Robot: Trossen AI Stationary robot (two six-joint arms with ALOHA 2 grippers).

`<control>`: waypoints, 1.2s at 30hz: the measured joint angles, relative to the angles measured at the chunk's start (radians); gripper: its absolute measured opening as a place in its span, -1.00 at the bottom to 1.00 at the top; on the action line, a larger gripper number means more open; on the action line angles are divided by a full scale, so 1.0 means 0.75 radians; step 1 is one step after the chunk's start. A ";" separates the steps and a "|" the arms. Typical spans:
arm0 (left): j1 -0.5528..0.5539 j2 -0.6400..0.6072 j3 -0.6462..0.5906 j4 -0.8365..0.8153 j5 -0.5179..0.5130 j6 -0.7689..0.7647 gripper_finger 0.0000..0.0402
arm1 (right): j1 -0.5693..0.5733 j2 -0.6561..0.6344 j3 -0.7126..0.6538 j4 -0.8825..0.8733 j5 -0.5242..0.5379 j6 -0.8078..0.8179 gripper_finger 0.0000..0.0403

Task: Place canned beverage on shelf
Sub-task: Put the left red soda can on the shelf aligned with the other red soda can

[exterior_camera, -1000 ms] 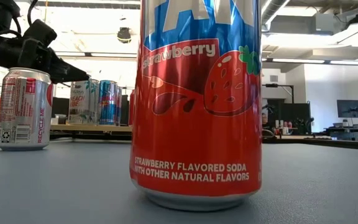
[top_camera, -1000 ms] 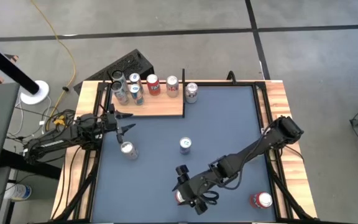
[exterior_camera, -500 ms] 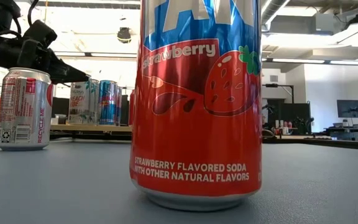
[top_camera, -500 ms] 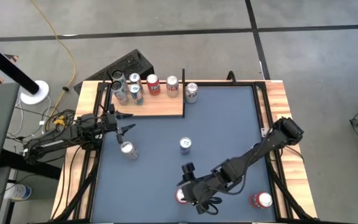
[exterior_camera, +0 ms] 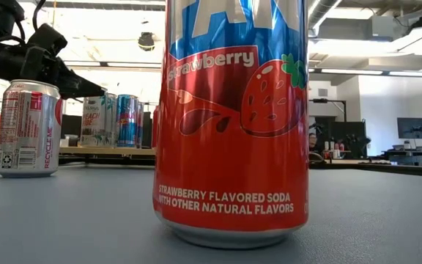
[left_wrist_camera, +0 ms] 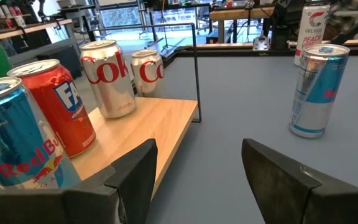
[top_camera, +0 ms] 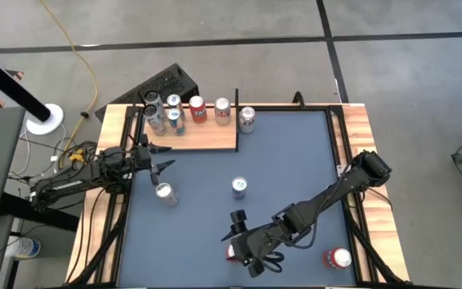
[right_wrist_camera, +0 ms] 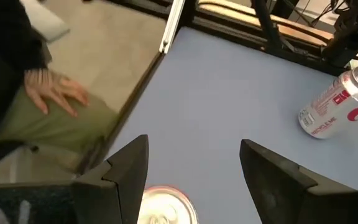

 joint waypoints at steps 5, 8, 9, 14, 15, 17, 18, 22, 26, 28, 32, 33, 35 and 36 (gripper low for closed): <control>0.000 0.000 0.000 -0.001 0.000 0.000 0.12 | -0.008 0.000 0.000 0.023 -0.040 0.090 0.27; 0.000 0.000 0.000 -0.001 0.000 0.000 0.12 | -0.008 0.000 0.000 -0.003 -0.086 0.096 0.27; 0.000 0.000 0.000 -0.001 0.000 0.000 0.12 | -0.007 0.001 -0.001 -0.009 -0.084 0.097 0.27; 0.000 0.000 0.000 -0.001 0.000 0.000 0.12 | 0.015 0.001 -0.001 -0.017 -0.078 0.127 0.27; 0.000 0.000 0.000 -0.001 0.000 0.000 0.12 | 0.019 0.001 -0.001 -0.017 -0.075 0.130 0.27; 0.000 0.000 0.000 -0.001 0.000 0.000 0.12 | 0.032 0.001 -0.001 -0.017 -0.055 0.131 0.27; 0.000 0.000 0.000 -0.002 0.000 0.000 0.12 | 0.036 0.001 -0.001 -0.017 -0.053 0.133 0.27; 0.000 0.000 0.000 -0.002 0.000 0.000 0.12 | 0.047 0.001 -0.001 -0.016 -0.049 0.155 0.34; 0.000 0.000 0.000 -0.002 0.000 0.000 0.12 | 0.048 0.001 -0.001 -0.016 0.033 0.141 0.50; 0.000 0.000 0.000 -0.002 0.000 0.000 0.12 | 0.048 0.001 -0.001 -0.015 0.057 0.117 0.61; 0.000 0.000 0.000 -0.002 0.000 0.000 0.12 | 0.047 0.001 -0.001 -0.016 0.053 0.068 0.83; 0.000 0.000 0.000 -0.002 0.000 0.000 0.12 | 0.047 0.001 -0.001 -0.017 0.037 0.069 0.87; 0.000 0.000 0.000 -0.002 0.000 0.000 0.12 | 0.047 0.001 -0.001 -0.022 -0.003 0.069 0.93; 0.000 0.000 0.000 -0.002 0.000 0.000 0.12 | 0.047 0.001 -0.001 -0.025 -0.012 0.070 0.95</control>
